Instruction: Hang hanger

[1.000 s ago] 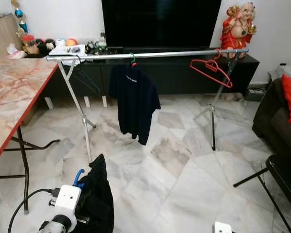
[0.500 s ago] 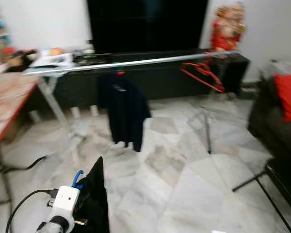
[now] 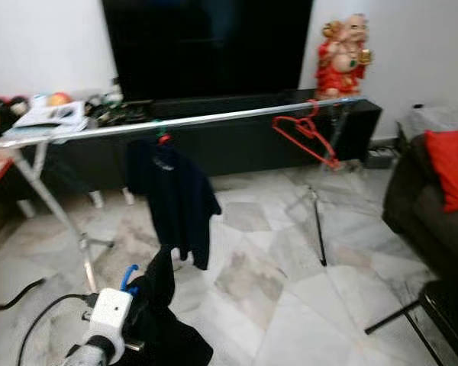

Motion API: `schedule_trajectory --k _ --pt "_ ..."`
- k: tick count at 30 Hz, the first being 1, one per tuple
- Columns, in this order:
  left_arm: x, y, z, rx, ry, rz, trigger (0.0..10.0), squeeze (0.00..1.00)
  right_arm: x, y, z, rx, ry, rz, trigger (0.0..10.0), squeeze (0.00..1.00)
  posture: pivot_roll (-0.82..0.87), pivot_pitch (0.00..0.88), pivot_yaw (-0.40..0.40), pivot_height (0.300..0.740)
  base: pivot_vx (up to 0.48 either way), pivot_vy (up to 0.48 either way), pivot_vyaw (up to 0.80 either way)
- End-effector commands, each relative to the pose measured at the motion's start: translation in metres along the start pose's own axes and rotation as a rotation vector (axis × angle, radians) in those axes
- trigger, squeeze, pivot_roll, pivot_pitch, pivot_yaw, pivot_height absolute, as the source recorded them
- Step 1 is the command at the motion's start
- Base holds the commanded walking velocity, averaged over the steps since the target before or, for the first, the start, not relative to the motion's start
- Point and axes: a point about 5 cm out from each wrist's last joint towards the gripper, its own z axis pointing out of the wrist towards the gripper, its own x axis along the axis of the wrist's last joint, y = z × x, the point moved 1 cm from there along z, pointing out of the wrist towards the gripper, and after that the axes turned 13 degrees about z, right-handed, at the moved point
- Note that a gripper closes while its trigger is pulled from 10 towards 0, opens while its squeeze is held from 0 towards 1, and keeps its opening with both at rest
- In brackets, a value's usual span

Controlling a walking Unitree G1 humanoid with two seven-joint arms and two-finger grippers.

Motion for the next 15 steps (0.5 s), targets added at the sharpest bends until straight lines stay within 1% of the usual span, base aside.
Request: schedule_trajectory --k 1,5,7,8,9,14,15 --pt "0.0082 -0.0138 0.0000 0.039 0.031 0.023 10.0 0.00 0.0136 -0.0158 0.0021 0.041 0.042 -0.009 10.0 0.00 0.09 0.000 0.012 0.740 0.480 0.000 0.00" --pt "0.0084 -0.0124 0.0003 0.038 0.031 0.022 10.0 0.00 0.0141 -0.0173 0.0022 0.044 0.045 -0.015 10.0 0.00 0.09 0.000 0.013 0.740 0.480 0.000 0.00" --pt "0.0078 -0.0117 -0.0001 0.039 0.028 0.020 10.0 0.00 0.0134 -0.0180 0.0022 0.050 0.037 -0.034 10.0 0.00 0.09 0.000 0.012 0.740 0.480 0.000 0.00" --pt "0.0067 -0.0109 -0.0008 0.039 0.025 0.019 10.0 0.00 0.0139 -0.0187 0.0022 0.061 0.037 -0.071 10.0 0.00 0.09 0.000 0.012 0.740 0.480 0.000 0.00" --pt "0.0064 -0.0106 -0.0010 0.039 0.024 0.019 10.0 0.00 0.0142 -0.0190 0.0022 0.064 0.037 -0.086 10.0 0.00 0.09 0.000 0.012 0.740 0.480 0.000 0.00" --pt "0.0054 -0.0097 -0.0021 0.042 0.019 0.010 10.0 0.00 0.0140 -0.0192 0.0022 0.068 0.033 -0.121 10.0 0.00 0.09 0.000 0.013 0.740 0.480 0.000 0.00" --pt "0.0051 -0.0098 -0.0024 0.044 0.018 0.009 10.0 0.00 0.0140 -0.0193 0.0022 0.070 0.033 -0.125 10.0 0.00 0.09 0.000 0.013 0.740 0.480 0.000 0.80"
